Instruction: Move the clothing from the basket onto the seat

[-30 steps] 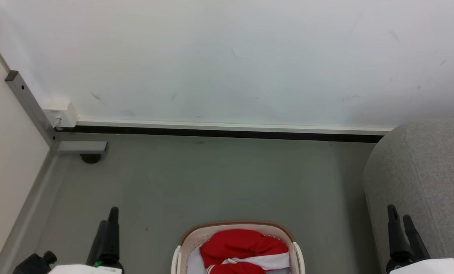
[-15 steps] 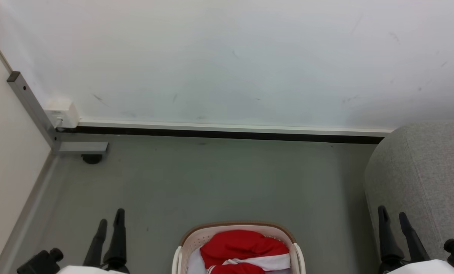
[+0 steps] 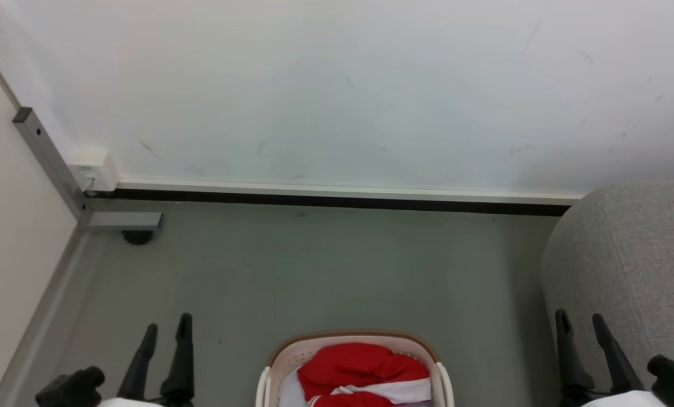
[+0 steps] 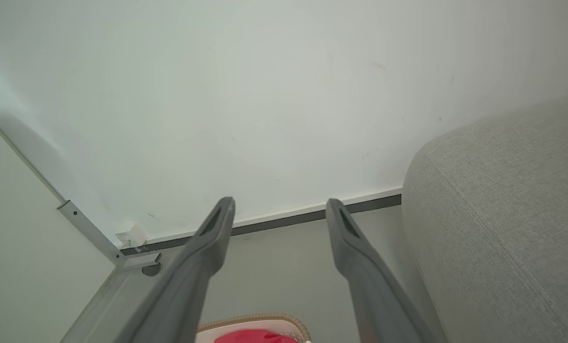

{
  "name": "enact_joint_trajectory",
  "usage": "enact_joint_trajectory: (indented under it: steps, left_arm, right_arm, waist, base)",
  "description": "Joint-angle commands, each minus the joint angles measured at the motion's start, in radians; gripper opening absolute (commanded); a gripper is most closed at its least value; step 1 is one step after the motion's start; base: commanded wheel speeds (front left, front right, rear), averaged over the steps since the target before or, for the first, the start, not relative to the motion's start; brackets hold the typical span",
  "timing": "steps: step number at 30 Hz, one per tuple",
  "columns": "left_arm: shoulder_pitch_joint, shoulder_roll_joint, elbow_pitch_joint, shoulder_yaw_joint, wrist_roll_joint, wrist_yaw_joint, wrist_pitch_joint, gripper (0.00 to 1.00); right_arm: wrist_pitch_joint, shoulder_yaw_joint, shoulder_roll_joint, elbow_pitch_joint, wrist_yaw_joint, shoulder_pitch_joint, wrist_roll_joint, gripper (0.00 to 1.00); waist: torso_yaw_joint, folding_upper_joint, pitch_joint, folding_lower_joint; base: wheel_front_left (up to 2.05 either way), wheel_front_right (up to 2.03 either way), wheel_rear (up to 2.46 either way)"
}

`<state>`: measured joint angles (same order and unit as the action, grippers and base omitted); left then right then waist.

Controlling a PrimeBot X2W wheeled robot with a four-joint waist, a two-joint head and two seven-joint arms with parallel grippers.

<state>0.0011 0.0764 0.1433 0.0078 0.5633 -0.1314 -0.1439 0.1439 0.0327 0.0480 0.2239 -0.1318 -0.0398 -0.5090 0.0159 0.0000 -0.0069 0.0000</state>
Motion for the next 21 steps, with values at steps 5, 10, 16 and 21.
enact_joint_trajectory:
  steps: [5,10,16,21]
  left_arm:
    - [0.009,0.017,-0.007,-0.005,-0.087,0.001,-0.022,1.0]
    - [0.016,0.023,-0.004,-0.013,-0.141,0.001,-0.035,1.0]
    - [0.022,0.026,0.002,-0.017,-0.202,0.001,-0.047,1.0]
    - [0.031,0.031,0.007,-0.025,-0.249,0.001,-0.059,1.0]
  right_arm:
    - [0.022,-0.002,0.01,0.001,0.001,0.003,0.081,1.0]
    - [0.035,-0.001,0.011,0.012,0.001,0.008,0.13,1.0]
    - [0.047,-0.006,0.011,0.031,0.001,0.015,0.18,1.0]
    - [0.059,-0.012,0.009,0.046,0.002,0.022,0.222,1.0]
  waist:
    - [-0.001,0.0,-0.001,0.0]
    - [-0.001,0.0,-0.002,0.0]
    - [0.001,0.0,-0.002,0.0]
    - [0.001,0.0,-0.003,0.0]
  base:
    - [0.0,0.0,0.0]
    - [0.0,0.0,0.0]
    - [0.0,0.0,0.0]
    - [0.0,0.0,0.0]
